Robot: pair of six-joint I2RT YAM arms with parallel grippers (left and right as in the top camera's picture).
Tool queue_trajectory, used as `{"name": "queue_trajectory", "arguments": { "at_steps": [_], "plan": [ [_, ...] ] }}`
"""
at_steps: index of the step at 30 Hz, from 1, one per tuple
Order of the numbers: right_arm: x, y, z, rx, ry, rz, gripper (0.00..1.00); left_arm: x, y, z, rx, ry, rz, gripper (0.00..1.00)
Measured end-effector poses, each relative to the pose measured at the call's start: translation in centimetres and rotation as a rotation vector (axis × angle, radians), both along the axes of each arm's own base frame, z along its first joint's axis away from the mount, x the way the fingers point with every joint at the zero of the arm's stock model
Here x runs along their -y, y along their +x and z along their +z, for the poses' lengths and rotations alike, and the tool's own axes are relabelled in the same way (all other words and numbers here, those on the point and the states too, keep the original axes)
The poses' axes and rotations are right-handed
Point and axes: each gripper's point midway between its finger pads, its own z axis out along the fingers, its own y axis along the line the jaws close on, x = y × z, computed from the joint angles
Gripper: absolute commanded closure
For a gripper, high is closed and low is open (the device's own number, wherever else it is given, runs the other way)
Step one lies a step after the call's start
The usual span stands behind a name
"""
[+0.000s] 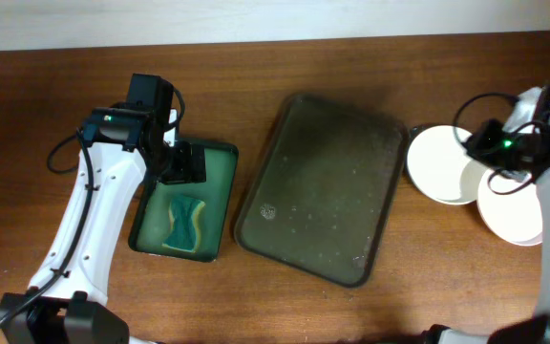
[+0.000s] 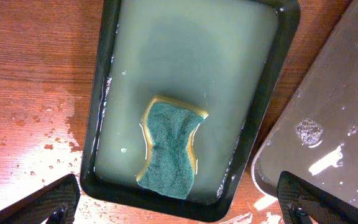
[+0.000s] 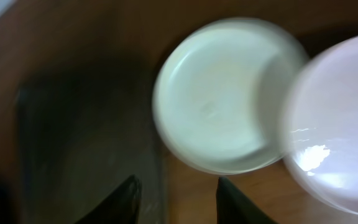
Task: Clean dirty plates on tray and stack at the side
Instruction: 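Carry the plate right and stack it on the plate pile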
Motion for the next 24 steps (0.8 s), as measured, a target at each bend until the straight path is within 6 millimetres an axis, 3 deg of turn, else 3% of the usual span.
{"name": "queue_trajectory", "arguments": {
  "at_steps": [1, 3, 4, 6, 7, 10, 13, 17, 20, 21, 22, 23, 24],
  "plan": [
    [2.4, -0.9, 0.4, -0.016, -0.072, -0.092, 0.47, 0.0, 0.0, 0.0, 0.0, 0.0, 0.0, 0.01],
    [5.7, -2.2, -1.3, -0.087, -0.092, -0.209, 0.47, 0.0, 0.0, 0.0, 0.0, 0.0, 0.0, 0.01],
    [8.8, -3.7, -4.0, -0.17, -0.069, -0.317, 0.48, 0.0, 0.0, 0.0, 0.0, 0.0, 0.0, 0.01],
    [11.5, -5.4, -6.5, -0.231, -0.007, -0.408, 0.49, 0.0, 0.0, 0.0, 0.0, 0.0, 0.0, 0.01],
    [13.8, -7.2, -8.9, -0.272, 0.077, -0.487, 0.53, 0.0, 0.0, 0.0, 0.0, 0.0, 0.0, 0.0],
    [17.2, -11.3, -14.3, -0.347, 0.283, -0.636, 0.53, 0.0, 0.0, 0.0, 0.0, 0.0, 0.0, 0.01],
    [17.8, -13.2, -17.3, -0.393, 0.38, -0.691, 0.53, 0.0, 0.0, 0.0, 0.0, 0.0, 0.0, 0.01],
    [18.1, -14.1, -18.1, -0.435, 0.357, -0.707, 0.74, 0.0, 0.0, 0.0, 0.0, 0.0, 0.0, 0.0],
    [17.9, -14.4, -18.3, -0.451, 0.361, -0.707, 0.73, 0.0, 0.0, 0.0, 0.0, 0.0, 0.0, 0.01],
    [17.7, -14.6, -18.4, -0.461, 0.364, -0.708, 0.76, 0.0, 0.0, 0.0, 0.0, 0.0, 0.0, 0.01],
    [17.4, -14.7, -18.7, -0.468, 0.368, -0.704, 0.89, 0.0, 0.0, 0.0, 0.0, 0.0, 0.0, 0.01],
    [16.7, -15.2, -19.4, -0.489, 0.379, -0.7, 0.96, 0.0, 0.0, 0.0, 0.0, 0.0, 0.0, 0.01],
    [16.3, -15.4, -19.8, -0.495, 0.389, -0.701, 0.96, 0.0, 0.0, 0.0, 0.0, 0.0, 0.0, 0.0]
  ]
}}
